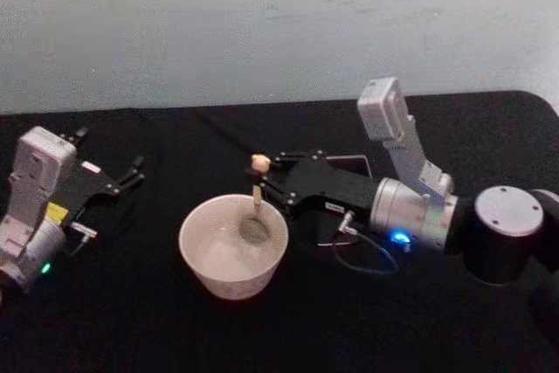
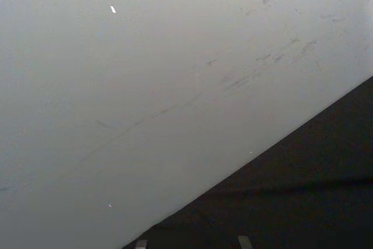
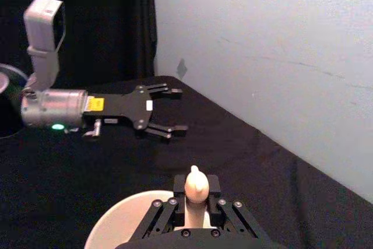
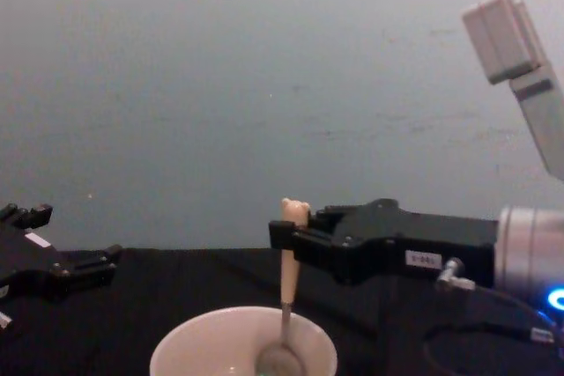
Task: Pick up the stirring spoon with one hand, stir inside the cup, then place it back in its original position.
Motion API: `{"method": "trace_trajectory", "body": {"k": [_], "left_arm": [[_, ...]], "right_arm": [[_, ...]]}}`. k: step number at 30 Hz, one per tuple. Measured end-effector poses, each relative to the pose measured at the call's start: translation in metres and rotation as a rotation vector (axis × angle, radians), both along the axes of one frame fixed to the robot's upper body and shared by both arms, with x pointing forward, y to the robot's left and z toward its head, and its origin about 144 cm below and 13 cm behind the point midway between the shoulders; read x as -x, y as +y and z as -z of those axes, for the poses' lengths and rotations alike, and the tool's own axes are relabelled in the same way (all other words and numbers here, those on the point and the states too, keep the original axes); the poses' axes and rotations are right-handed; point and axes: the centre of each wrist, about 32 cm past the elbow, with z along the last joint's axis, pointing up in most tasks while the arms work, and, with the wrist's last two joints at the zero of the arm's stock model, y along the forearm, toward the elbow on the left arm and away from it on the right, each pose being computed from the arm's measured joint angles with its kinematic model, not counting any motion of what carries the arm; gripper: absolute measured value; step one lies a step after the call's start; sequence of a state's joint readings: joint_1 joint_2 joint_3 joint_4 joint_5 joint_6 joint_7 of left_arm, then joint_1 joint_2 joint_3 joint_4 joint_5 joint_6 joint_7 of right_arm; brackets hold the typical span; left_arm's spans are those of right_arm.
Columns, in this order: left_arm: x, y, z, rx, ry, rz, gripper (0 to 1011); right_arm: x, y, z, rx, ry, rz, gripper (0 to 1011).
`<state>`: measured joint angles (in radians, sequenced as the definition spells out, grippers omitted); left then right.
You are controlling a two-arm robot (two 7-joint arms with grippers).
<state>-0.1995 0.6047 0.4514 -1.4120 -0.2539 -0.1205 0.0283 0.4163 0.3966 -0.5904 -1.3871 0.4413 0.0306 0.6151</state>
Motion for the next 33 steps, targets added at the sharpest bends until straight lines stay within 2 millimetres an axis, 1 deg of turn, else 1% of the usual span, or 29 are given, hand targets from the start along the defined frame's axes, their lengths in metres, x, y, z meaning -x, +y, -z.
{"method": "trace_trajectory", "body": {"k": [7,14,22,33], "left_arm": [[0.000,0.000,0.000,0.000,0.000,0.000,1001],[0.000,0.000,0.000,0.000,0.000,0.000,1001],[0.000,0.000,0.000,0.000,0.000,0.000,1001],[0.000,0.000,0.000,0.000,0.000,0.000,1001]], "right_arm": [[0.012,-0.010,-0.002,0.001,0.002,-0.032,214],[0.019,-0.012,-0.004,-0.008,0.003,-0.066,214],[0.023,-0.002,-0.005,-0.018,0.006,-0.102,214],[0.015,0.019,-0.005,-0.026,0.008,-0.094,214]]}}
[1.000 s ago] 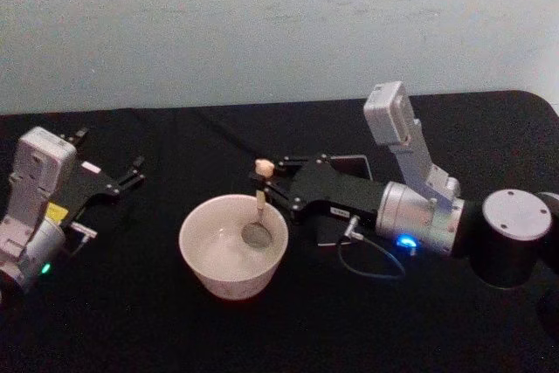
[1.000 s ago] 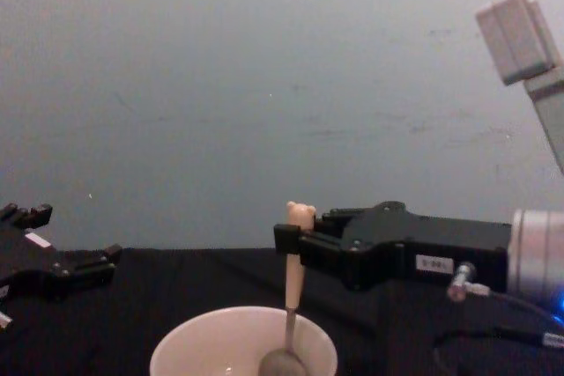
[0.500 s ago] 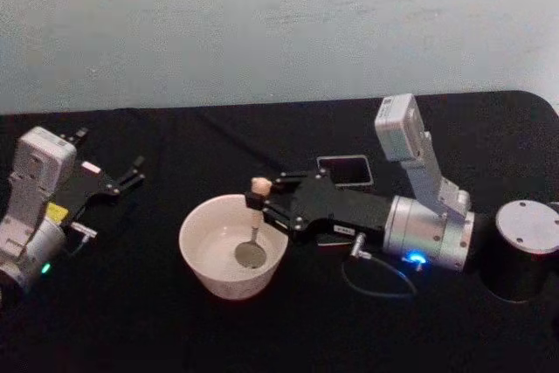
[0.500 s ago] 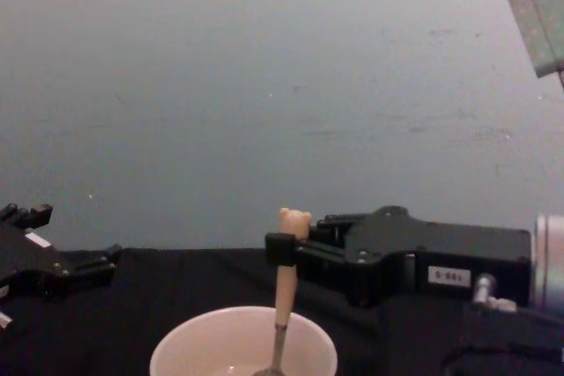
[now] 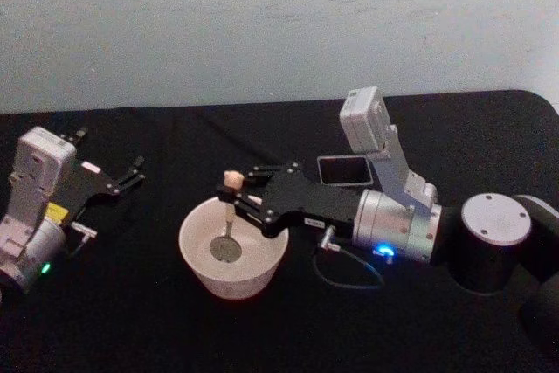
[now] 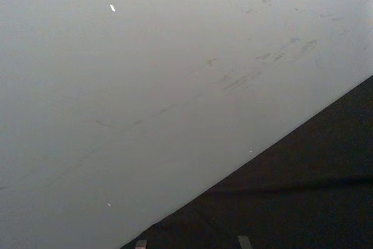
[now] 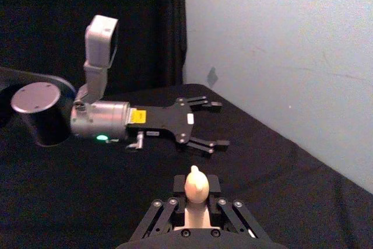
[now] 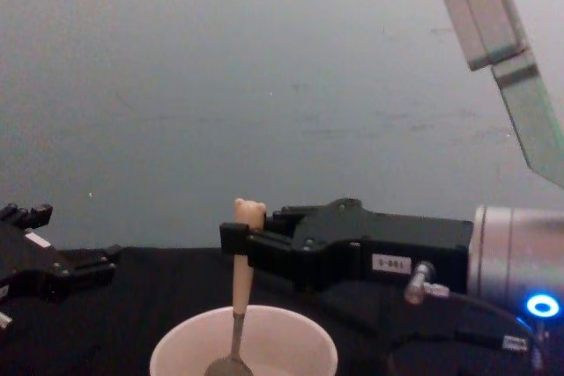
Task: Pick up the stirring spoon with one hand, stir inside the cup, then place it back in its original position.
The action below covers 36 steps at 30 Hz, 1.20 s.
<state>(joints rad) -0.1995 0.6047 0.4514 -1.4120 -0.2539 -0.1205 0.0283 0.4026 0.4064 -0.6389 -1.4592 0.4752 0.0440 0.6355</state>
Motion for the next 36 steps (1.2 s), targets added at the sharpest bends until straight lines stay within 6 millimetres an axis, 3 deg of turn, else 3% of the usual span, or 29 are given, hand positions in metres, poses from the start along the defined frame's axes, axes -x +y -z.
{"method": "trace_trajectory", "body": {"k": [13,36], "left_arm": [[0.000,0.000,0.000,0.000,0.000,0.000,1001],[0.000,0.000,0.000,0.000,0.000,0.000,1001]], "right_arm": [[-0.012,-0.003,-0.004,-0.012,-0.005,0.058,214],[-0.005,-0.013,-0.015,-0.048,-0.021,0.075,214]]}}
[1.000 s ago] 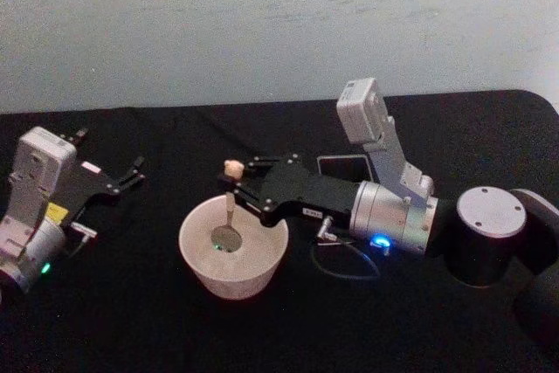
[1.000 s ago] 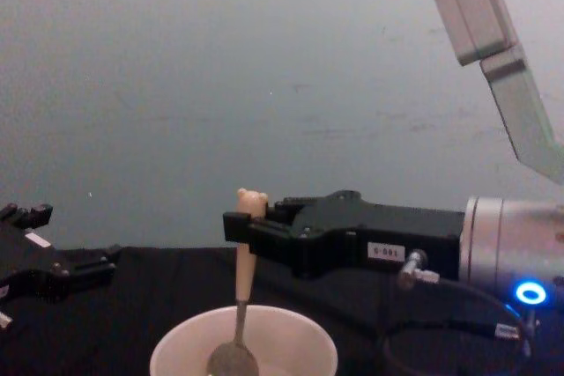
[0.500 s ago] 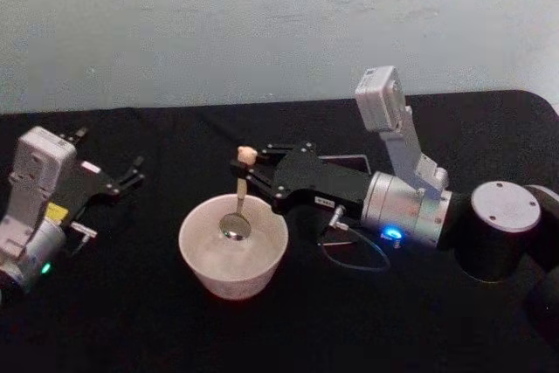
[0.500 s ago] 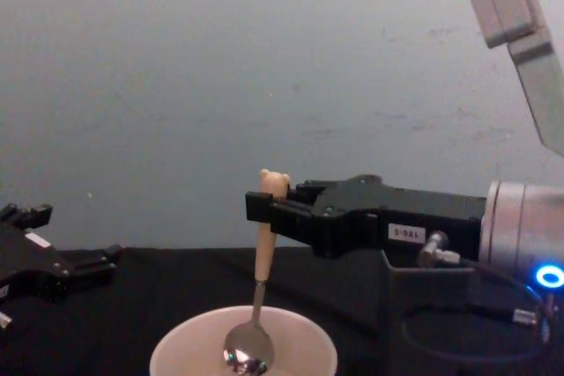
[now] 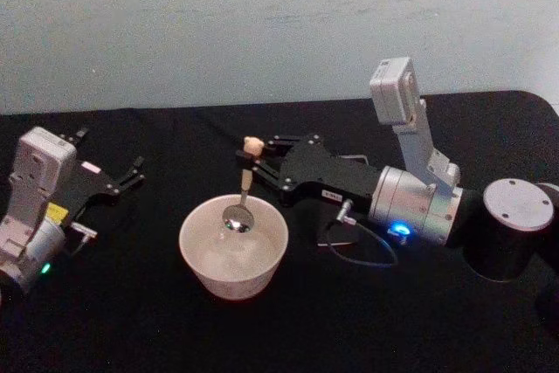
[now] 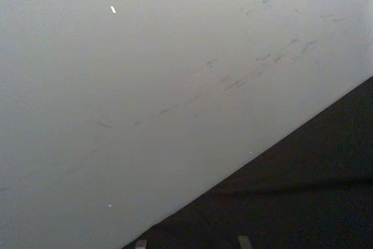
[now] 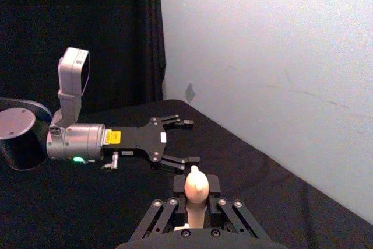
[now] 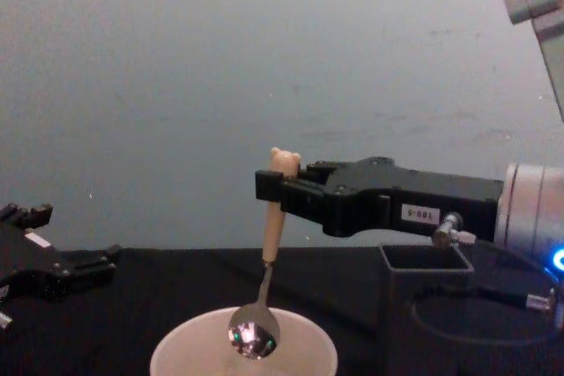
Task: Pick up the stirring spoon with one hand, stir inside the cup, then place it back in its original position.
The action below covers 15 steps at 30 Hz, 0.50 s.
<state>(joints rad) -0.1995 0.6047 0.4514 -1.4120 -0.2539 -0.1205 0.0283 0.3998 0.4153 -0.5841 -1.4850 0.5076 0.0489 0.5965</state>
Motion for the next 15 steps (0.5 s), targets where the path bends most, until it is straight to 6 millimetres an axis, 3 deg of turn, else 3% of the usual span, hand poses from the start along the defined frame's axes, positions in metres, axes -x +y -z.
{"method": "trace_trajectory", "body": {"k": [15], "left_arm": [[0.000,0.000,0.000,0.000,0.000,0.000,1001]], "right_arm": [[0.005,-0.004,-0.013,-0.044,-0.022,-0.007,214]]}}
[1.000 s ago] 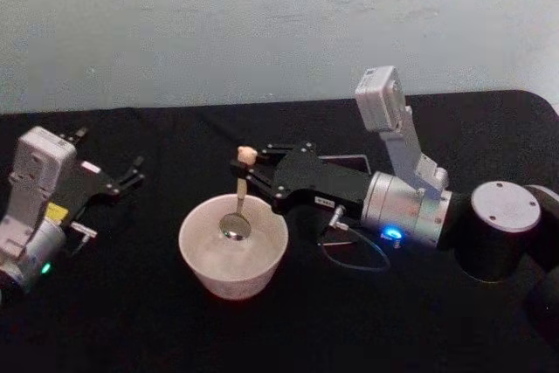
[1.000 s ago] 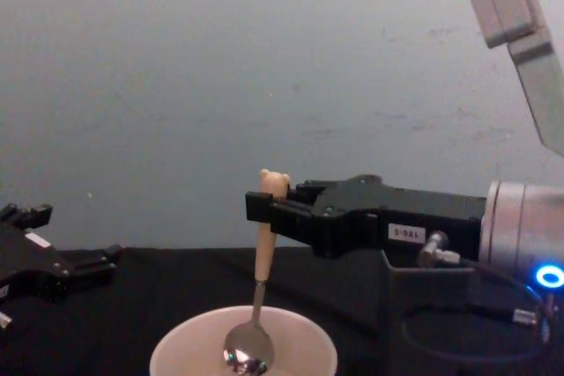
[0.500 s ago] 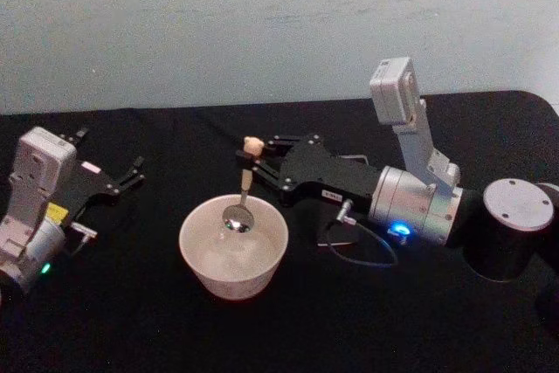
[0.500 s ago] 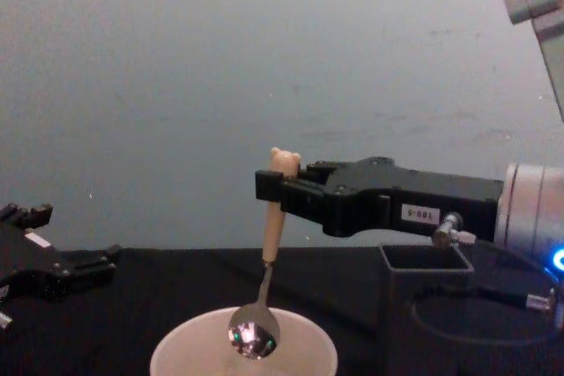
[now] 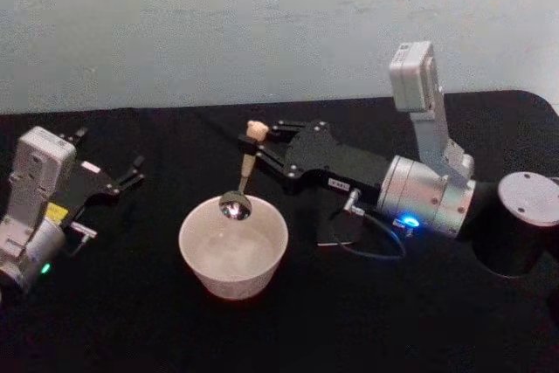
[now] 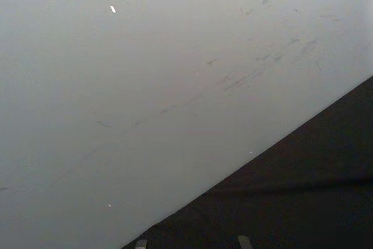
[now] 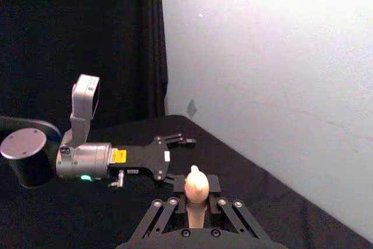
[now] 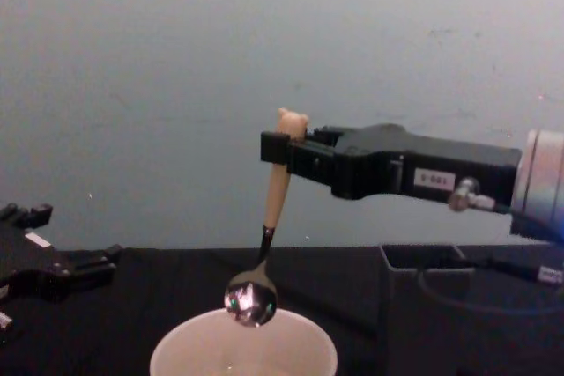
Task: Pick up the stirring spoon with one hand, stir inside the cup, then place it back in its original position.
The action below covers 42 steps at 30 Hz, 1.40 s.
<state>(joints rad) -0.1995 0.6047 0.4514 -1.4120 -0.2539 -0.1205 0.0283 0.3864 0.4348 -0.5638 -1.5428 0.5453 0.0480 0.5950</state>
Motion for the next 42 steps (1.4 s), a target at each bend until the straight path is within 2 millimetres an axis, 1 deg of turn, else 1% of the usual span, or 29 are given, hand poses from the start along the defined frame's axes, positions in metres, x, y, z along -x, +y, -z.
{"method": "trace_trajectory", "body": {"k": [10,28,42], "left_arm": [[0.000,0.000,0.000,0.000,0.000,0.000,1001],[0.000,0.000,0.000,0.000,0.000,0.000,1002],[0.000,0.000,0.000,0.000,0.000,0.000,1001]], "right_arm": [[0.002,-0.010,-0.013,-0.033,-0.027,0.015,214],[0.000,-0.031,-0.016,-0.070,-0.014,0.094,214],[0.004,-0.048,-0.021,-0.114,-0.002,0.159,214]]}}
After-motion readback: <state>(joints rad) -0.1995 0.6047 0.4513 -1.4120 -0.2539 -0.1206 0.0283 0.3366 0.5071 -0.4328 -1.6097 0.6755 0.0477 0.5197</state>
